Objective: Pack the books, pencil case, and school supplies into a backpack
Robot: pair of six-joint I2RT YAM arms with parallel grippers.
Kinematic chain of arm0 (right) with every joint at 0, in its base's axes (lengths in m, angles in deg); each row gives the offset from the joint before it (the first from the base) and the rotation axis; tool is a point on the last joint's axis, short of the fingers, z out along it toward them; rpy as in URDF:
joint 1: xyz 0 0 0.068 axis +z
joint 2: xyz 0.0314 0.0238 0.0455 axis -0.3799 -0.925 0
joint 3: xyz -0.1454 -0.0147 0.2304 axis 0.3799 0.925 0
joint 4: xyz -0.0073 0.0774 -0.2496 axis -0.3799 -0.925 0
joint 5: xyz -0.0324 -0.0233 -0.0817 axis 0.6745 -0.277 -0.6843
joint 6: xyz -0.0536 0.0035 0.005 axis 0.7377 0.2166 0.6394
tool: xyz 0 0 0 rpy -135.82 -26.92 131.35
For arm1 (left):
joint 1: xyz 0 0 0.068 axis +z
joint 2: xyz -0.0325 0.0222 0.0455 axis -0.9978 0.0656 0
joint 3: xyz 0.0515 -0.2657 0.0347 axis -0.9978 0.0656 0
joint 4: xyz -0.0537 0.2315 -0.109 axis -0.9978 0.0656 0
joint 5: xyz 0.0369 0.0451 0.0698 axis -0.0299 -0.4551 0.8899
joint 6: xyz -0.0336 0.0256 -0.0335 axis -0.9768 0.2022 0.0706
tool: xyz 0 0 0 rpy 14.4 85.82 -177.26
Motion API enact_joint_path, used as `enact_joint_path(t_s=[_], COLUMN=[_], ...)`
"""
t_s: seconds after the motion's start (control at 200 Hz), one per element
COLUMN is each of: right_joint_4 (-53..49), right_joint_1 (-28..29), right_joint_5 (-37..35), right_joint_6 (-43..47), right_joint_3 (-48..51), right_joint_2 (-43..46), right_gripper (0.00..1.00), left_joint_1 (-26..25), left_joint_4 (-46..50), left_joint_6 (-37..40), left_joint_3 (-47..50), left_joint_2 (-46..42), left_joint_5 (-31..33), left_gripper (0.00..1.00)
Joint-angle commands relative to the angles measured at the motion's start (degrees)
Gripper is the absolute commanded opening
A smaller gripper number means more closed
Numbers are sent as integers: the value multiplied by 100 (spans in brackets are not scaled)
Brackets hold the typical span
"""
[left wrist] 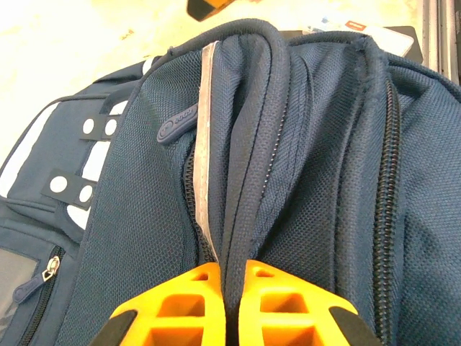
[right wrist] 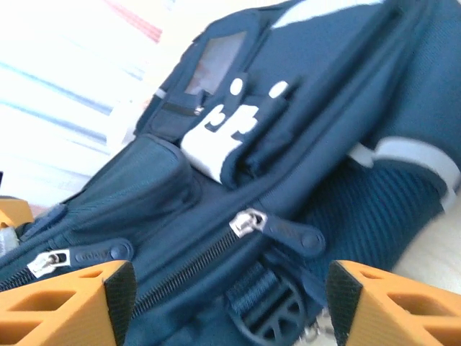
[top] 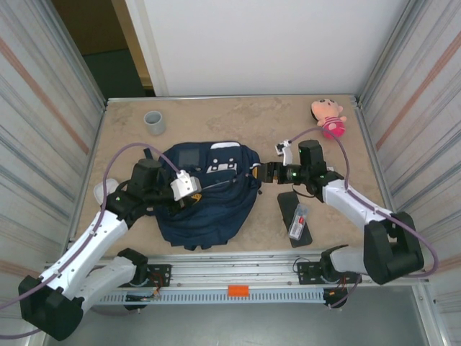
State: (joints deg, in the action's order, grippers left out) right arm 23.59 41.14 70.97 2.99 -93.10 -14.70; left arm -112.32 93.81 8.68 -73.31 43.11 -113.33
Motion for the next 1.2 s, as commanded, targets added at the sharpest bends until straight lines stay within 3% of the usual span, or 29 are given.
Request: enact_joint_path(t_s=[0.0,0.356,0.621,0.987,1.092,1.193], right_joint_4=[131,-365,-1412,-1551,-1533,-1507], right_joint_1=[-26,-9,203,249,228,215], right_joint_5=[602,1581,1778,1727,1535,1347], right_joint_6=[698,1111,1491,1551,1491,1410], right_joint_3=[-304,-1194,-1368,-1389,-1379,-1318], right_joint_2=[-324,-1832,-1921,-1923,-1839,-1676], right_gripper=[72,72,66,30,12,2], left_joint_1=[25,25,26,25,25,25], left_joint_4=[-534,-608,-701,-1022,-1001,-993], left_joint_6=[192,280,234,75,79,125], left_joint_3=[-115,-52,42,184,194,212], left_joint_2=[-210,-170,-274,-291,-319,-339], left_joint_5=[-539,-460,-251,-297,-242,-113], left_gripper=[0,0,0,0,0,0])
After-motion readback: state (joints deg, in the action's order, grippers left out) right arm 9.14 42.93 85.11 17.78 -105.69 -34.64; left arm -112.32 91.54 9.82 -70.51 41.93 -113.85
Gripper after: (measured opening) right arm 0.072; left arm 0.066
